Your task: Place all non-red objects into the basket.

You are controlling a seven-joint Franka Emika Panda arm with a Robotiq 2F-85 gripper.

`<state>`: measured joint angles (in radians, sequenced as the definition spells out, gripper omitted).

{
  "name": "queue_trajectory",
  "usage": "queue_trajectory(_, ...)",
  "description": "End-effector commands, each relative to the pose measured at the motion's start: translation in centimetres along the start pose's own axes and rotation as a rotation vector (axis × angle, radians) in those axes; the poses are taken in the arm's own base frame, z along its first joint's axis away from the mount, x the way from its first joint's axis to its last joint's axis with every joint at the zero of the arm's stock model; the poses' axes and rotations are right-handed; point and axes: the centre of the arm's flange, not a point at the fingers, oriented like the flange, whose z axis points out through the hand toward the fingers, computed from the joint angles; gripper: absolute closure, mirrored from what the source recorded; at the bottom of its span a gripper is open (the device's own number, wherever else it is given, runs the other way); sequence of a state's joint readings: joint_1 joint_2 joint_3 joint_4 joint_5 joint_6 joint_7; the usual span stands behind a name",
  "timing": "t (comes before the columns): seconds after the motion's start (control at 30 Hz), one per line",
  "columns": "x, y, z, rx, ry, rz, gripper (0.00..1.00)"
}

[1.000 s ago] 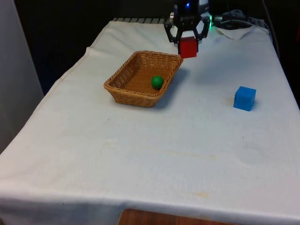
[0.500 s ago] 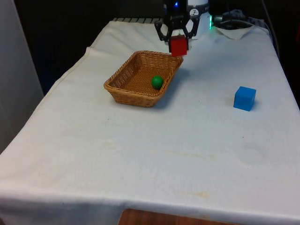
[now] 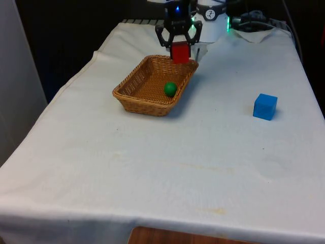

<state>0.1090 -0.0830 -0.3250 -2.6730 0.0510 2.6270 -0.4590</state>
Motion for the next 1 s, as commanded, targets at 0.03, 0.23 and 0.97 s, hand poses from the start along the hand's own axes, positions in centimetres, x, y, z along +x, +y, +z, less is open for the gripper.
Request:
queue_trajectory(0.03, -0.3, 0.7, 0.3, -0.022, 0.005, 0.000, 1.00)
queue_trajectory(0.23, -0.7, 1.9, 1.2, -0.045, 0.009, 0.003, 1.00)
queue_trajectory(0.97, -1.2, 2.9, 6.1, -0.085, -0.016, 0.010, 1.00)
